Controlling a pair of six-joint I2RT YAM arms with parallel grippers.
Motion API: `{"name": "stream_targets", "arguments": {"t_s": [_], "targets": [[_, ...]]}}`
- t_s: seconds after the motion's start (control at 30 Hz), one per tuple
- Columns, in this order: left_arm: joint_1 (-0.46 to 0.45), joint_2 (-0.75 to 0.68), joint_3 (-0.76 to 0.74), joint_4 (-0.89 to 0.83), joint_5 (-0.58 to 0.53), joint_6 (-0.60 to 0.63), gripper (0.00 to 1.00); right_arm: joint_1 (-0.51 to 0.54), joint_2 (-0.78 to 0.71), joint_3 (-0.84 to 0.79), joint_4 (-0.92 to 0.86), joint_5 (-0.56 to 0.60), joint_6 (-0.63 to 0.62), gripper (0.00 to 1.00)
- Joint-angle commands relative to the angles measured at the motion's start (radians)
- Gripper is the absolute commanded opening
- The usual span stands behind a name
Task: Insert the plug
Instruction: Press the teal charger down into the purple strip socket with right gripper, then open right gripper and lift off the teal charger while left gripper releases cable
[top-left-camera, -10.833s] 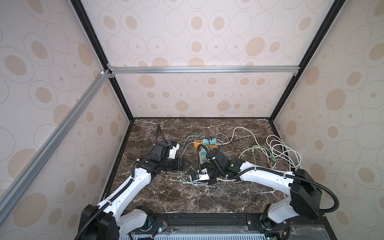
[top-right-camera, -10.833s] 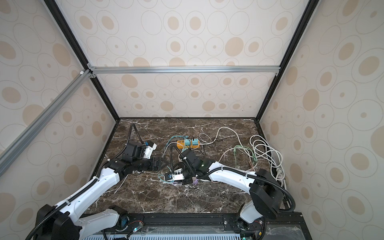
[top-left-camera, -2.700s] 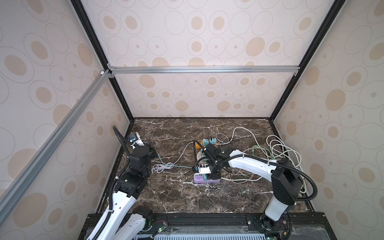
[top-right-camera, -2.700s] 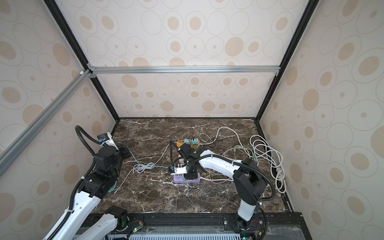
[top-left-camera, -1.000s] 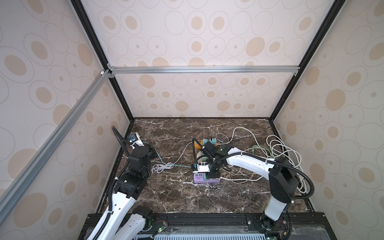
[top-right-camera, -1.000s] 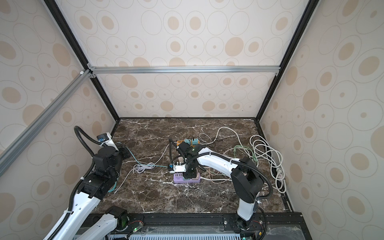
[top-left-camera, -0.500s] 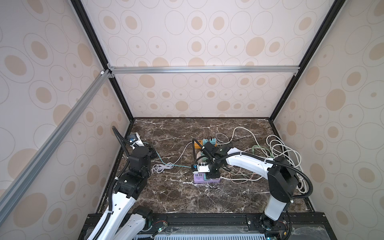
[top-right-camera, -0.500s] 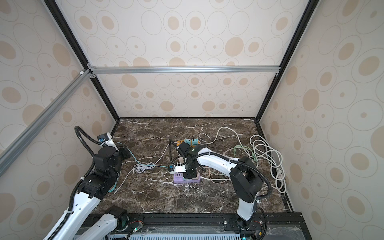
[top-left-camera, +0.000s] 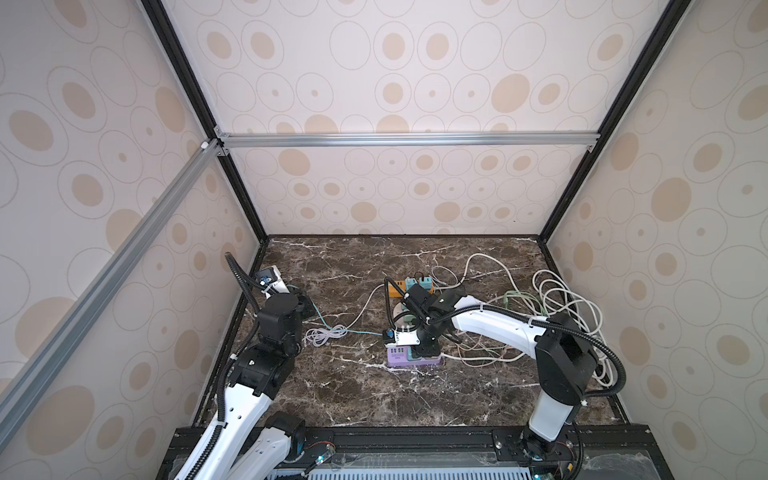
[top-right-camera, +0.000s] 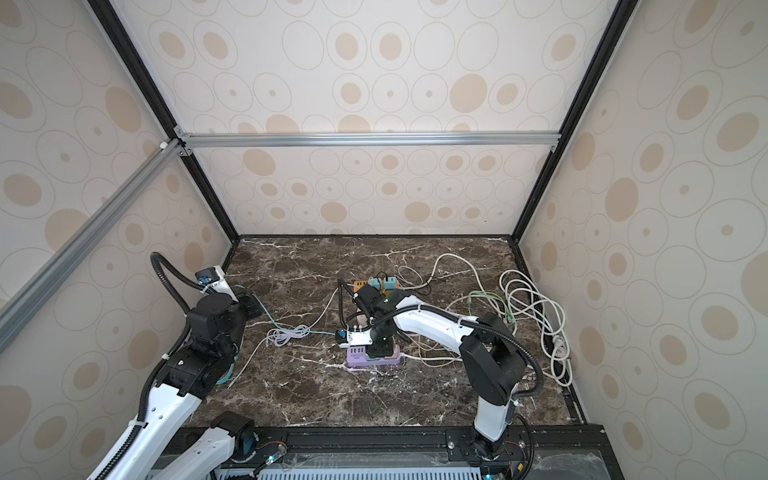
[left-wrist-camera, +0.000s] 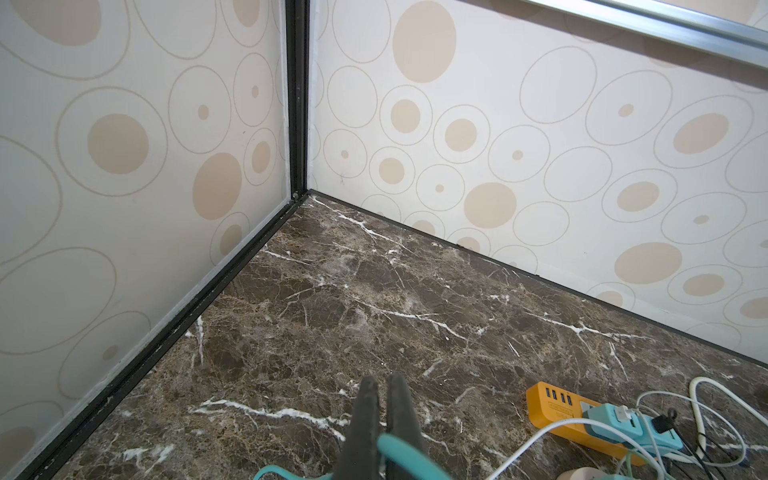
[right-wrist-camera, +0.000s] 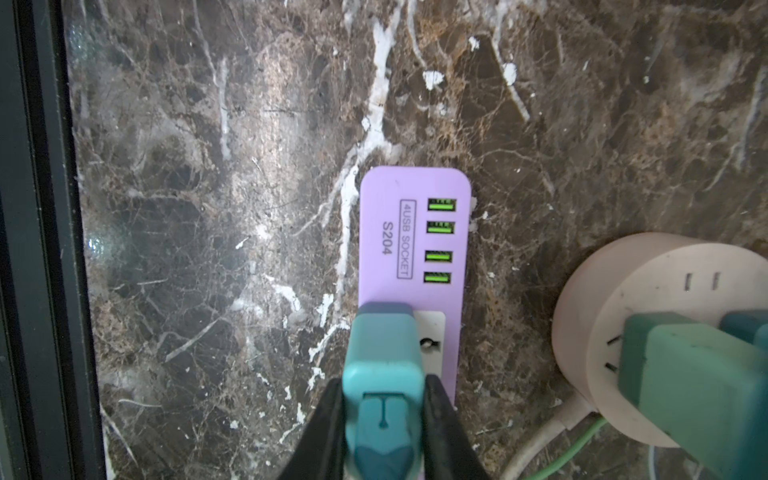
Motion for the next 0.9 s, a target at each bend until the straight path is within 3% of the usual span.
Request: {"name": "stream_targets", "arguments": {"t_s": [0.0, 0.1, 0.37, 0.4, 0.43, 0.7, 0.87], "targets": [[0.007, 0.003, 0.006, 0.013, 0.000, 0.018, 0.00, 0.007, 0.047, -0.050, -0.074, 0.047, -0.018, 0.14], [0.007, 0.008, 0.008, 0.013, 0.003, 0.020, 0.00, 0.008, -0.004, -0.040, -0.055, 0.004, -0.008, 0.29], [0.007, 0.020, 0.021, 0.000, -0.006, 0.029, 0.00, 0.005, -0.096, -0.008, -0.033, -0.036, 0.006, 0.52], [0.007, 0.029, 0.030, -0.029, -0.030, 0.026, 0.00, -0.001, -0.116, -0.008, -0.025, -0.060, 0.006, 0.68], [0.007, 0.040, 0.047, -0.075, -0.065, 0.018, 0.00, -0.005, -0.138, -0.013, -0.012, -0.074, 0.009, 1.00], [0.007, 0.071, 0.245, -0.481, -0.270, -0.010, 0.00, -0.055, -0.348, -0.139, 0.242, -0.031, 0.090, 0.99], [0.006, 0.095, 0.333, -0.739, -0.350, -0.108, 0.00, -0.107, -0.465, -0.238, 0.462, 0.046, 0.199, 0.98]]}}
